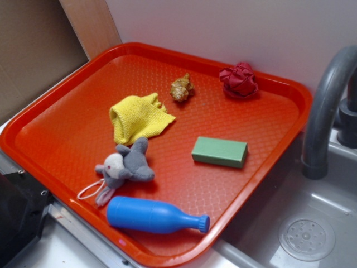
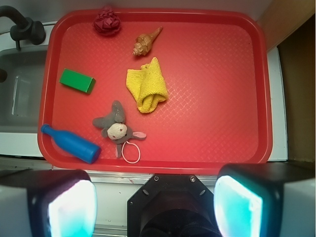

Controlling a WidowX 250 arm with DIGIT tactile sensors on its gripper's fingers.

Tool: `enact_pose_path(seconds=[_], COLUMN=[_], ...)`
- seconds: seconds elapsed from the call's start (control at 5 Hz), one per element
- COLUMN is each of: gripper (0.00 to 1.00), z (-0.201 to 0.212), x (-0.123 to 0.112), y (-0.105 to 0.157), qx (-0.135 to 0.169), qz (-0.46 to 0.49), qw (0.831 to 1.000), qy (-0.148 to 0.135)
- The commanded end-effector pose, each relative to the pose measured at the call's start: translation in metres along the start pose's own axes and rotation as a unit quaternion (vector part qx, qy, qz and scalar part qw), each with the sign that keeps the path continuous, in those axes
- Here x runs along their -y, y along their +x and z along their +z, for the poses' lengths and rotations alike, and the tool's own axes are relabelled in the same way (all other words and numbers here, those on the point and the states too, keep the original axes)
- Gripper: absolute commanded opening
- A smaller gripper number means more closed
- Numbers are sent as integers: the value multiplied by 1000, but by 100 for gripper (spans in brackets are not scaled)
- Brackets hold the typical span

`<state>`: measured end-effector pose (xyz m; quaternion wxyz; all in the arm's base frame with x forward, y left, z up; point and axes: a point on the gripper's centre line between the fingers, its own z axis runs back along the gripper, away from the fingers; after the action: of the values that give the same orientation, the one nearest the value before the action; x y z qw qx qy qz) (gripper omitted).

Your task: Grab the green block.

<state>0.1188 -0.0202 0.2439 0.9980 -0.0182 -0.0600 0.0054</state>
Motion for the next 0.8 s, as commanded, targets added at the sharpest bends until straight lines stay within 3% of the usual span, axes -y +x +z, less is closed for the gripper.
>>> enact_pose_path(seconds=[0.0,0.2,0.4,0.6], gripper=[100,100,100,100], z=[0,-2,-9,-27], x=[0,22,45,67], y=[0,30,55,71], qx=[0,6,-17,-9], qz=[0,-121,-233,-298], qw=[1000,993,972,954], qy=[0,5,20,36])
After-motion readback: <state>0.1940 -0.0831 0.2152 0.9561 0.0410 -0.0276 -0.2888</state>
